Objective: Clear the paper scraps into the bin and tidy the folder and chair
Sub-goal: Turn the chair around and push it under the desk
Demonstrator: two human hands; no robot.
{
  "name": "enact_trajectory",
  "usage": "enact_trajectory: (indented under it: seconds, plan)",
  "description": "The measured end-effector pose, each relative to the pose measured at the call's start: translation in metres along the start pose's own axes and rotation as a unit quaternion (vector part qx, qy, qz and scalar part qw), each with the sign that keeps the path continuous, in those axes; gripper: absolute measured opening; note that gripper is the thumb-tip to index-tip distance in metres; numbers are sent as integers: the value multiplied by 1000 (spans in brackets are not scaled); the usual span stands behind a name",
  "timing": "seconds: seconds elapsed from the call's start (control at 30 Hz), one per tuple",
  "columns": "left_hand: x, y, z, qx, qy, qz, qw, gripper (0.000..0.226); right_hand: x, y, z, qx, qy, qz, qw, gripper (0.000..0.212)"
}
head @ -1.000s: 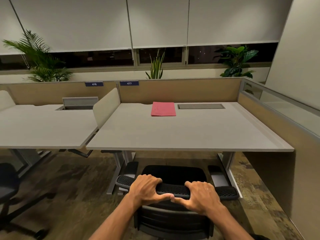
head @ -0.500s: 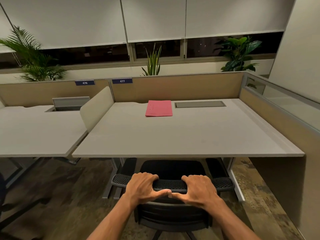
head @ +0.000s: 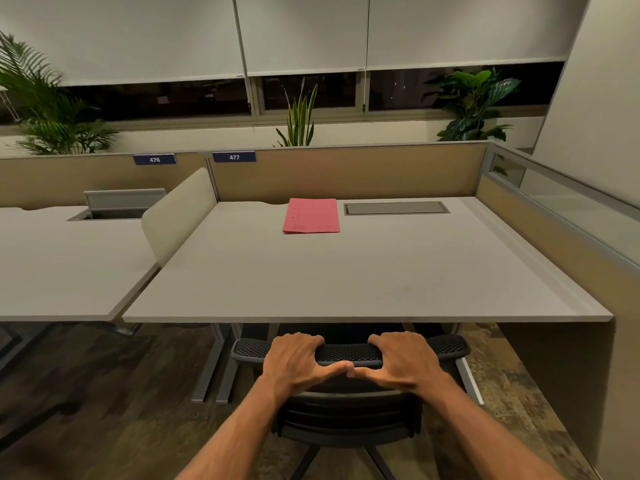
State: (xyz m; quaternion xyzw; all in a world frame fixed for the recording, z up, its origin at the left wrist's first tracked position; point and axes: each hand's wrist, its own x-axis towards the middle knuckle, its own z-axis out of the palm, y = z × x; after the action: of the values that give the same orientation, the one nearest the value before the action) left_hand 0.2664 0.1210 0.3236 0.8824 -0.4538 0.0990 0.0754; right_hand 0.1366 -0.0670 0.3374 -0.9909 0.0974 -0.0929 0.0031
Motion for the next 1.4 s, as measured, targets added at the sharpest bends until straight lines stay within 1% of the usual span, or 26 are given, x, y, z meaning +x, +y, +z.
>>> enact_trajectory:
  seconds: [0.07, 0.17, 0.3, 0.9, 1.1, 1.2, 1.3, 1.37, 1.4]
  plan:
    - [9, -1, 0, 2, 5, 0, 1000, 87, 7, 5, 0, -5, -1, -1, 1000, 91]
    - [21, -4, 1, 5, 3, 2, 1000, 86, 17, 10, -1, -9, -1, -3, 1000, 88]
    - [33, -6, 1, -4, 4, 6, 1000, 78, 27, 14, -1, -10, 9, -4, 1000, 90]
    - [52, -11, 8, -50, 6, 14, 999, 77, 41, 23, 2, -5, 11, 5, 1000, 84]
    - [52, -10, 9, -59, 10, -1, 998, 86, 41, 24, 1, 0, -3, 12, 1000, 86]
    - [51, -8, 9, -69, 9, -18, 997, 91, 39, 23, 0, 11, 2, 20, 1000, 82]
    - [50, -6, 11, -50, 24, -27, 998, 88, 37, 22, 2, 25, 25, 40, 999, 75]
    - [51, -5, 14, -26, 29, -38, 999, 84, 37, 22, 4, 30, 30, 57, 997, 79]
    - [52, -5, 15, -9, 19, -51, 998, 84, 37, 21, 4, 29, 27, 65, 997, 82]
